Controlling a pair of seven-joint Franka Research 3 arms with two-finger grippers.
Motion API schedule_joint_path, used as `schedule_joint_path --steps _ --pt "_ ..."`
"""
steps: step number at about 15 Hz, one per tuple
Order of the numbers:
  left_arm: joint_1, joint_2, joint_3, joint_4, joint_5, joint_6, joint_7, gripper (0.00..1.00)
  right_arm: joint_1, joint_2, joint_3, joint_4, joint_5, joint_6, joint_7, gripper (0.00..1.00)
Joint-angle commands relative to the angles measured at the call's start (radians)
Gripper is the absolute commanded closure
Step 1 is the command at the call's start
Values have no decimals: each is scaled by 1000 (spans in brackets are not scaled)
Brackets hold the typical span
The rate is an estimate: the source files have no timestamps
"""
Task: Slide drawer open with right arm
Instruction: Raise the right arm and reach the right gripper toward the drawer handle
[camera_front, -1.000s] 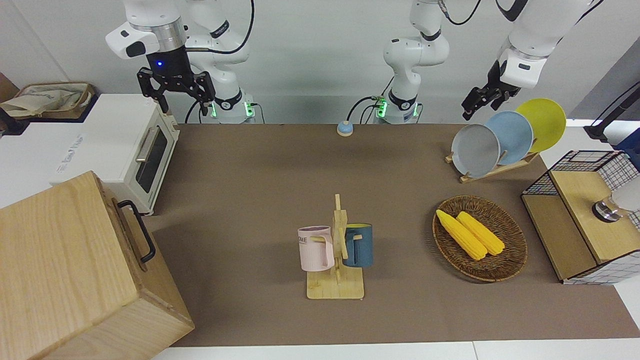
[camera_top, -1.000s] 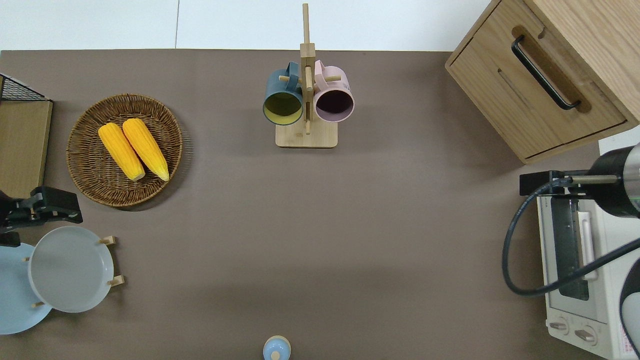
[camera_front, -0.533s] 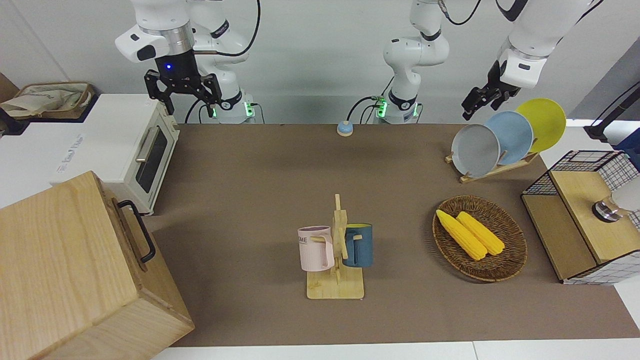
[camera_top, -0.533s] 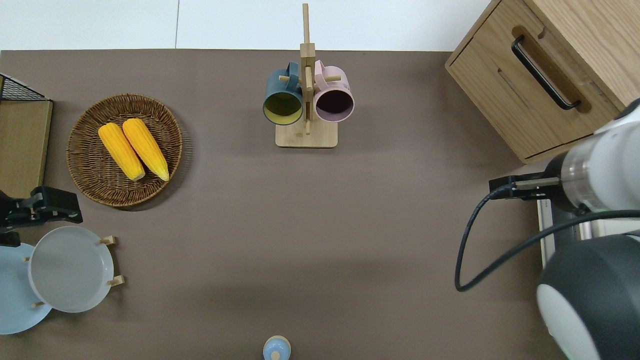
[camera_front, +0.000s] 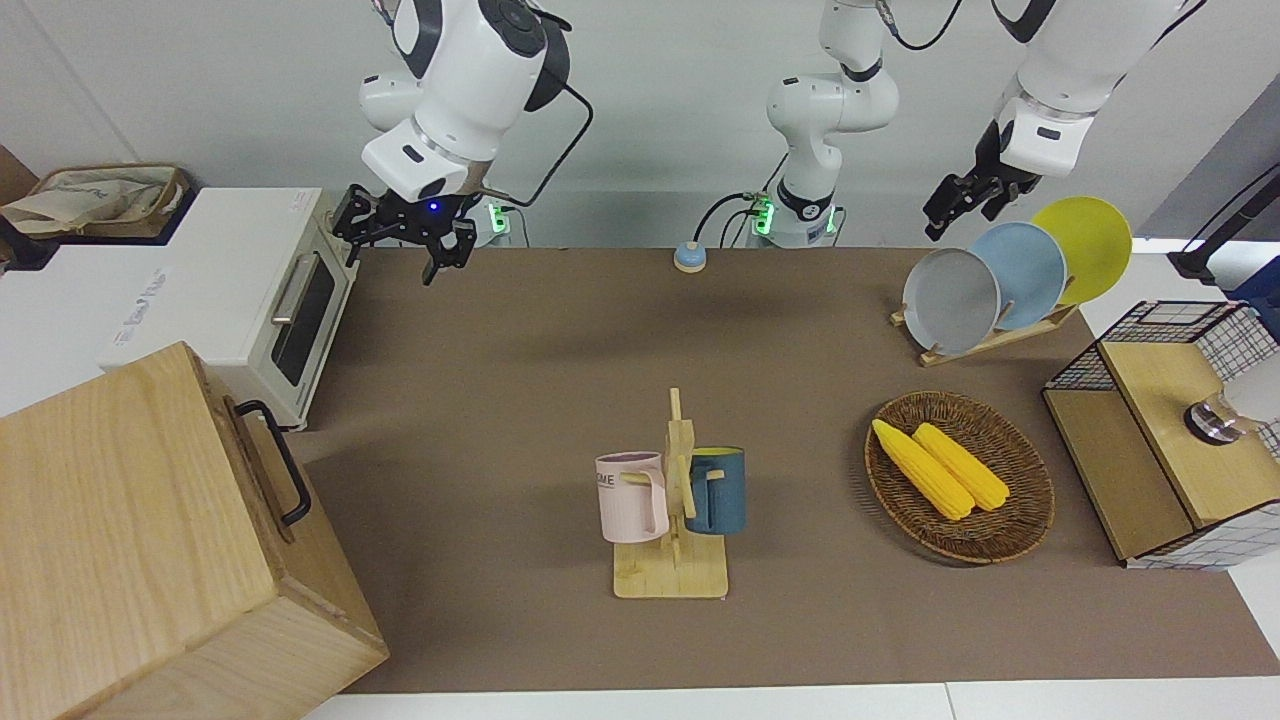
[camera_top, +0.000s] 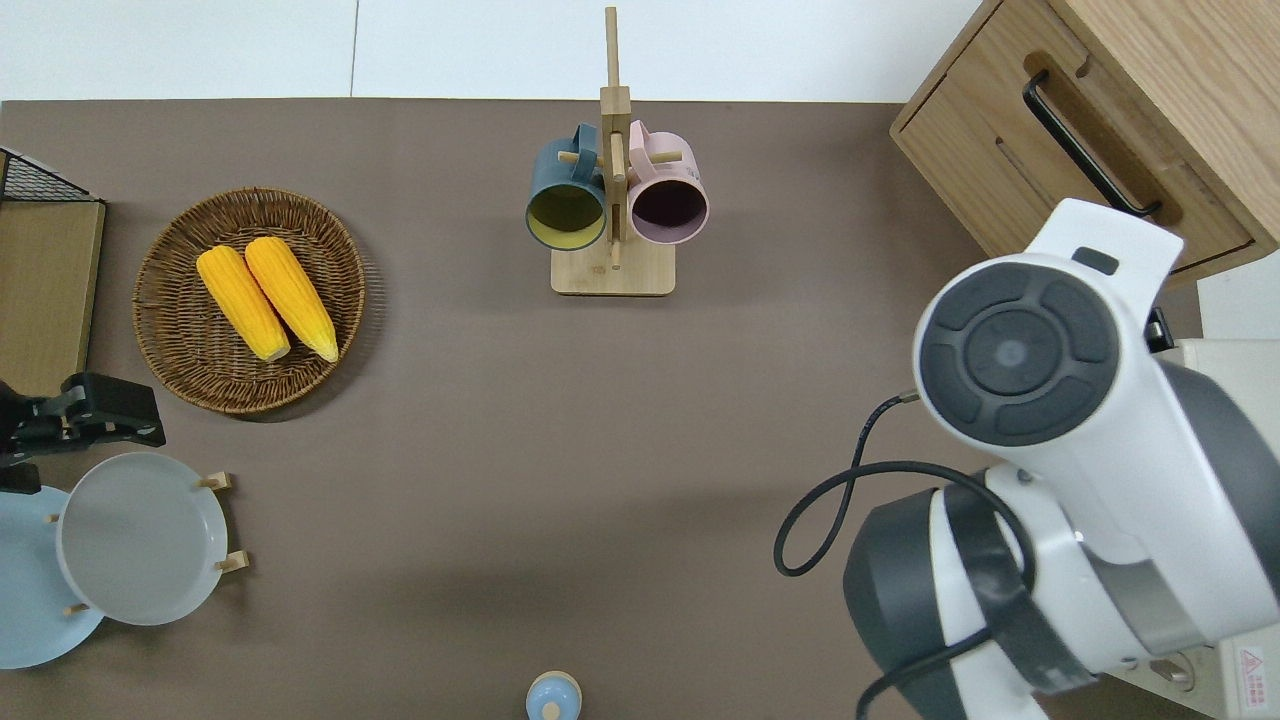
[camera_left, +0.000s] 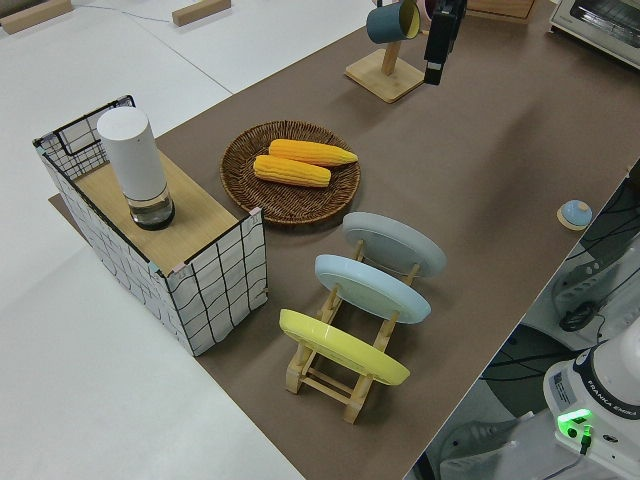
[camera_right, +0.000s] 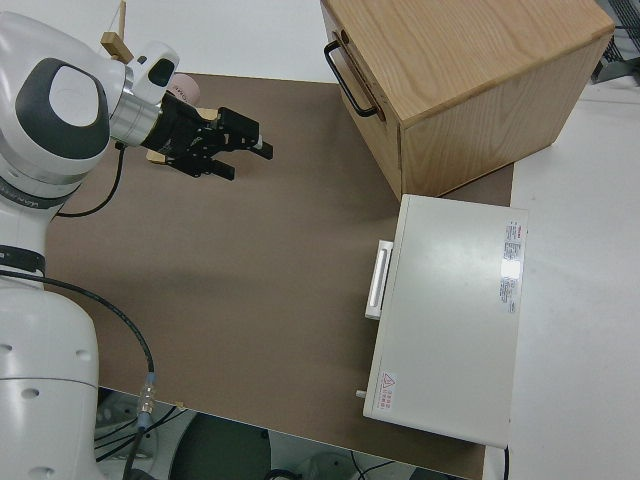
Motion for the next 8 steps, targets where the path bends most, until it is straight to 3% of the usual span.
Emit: schedule_joint_path --steps 1,4,8 --pt "-4 -8 5 0 -4 -2 10 7 29 44 2 -21 -180 -1 -4 21" --pt "-4 -8 5 0 -4 -2 10 7 49 63 23 -86 -335 1 10 19" --pt "-4 -8 5 0 -4 -2 10 7 78 96 25 -112 -450 1 22 19"
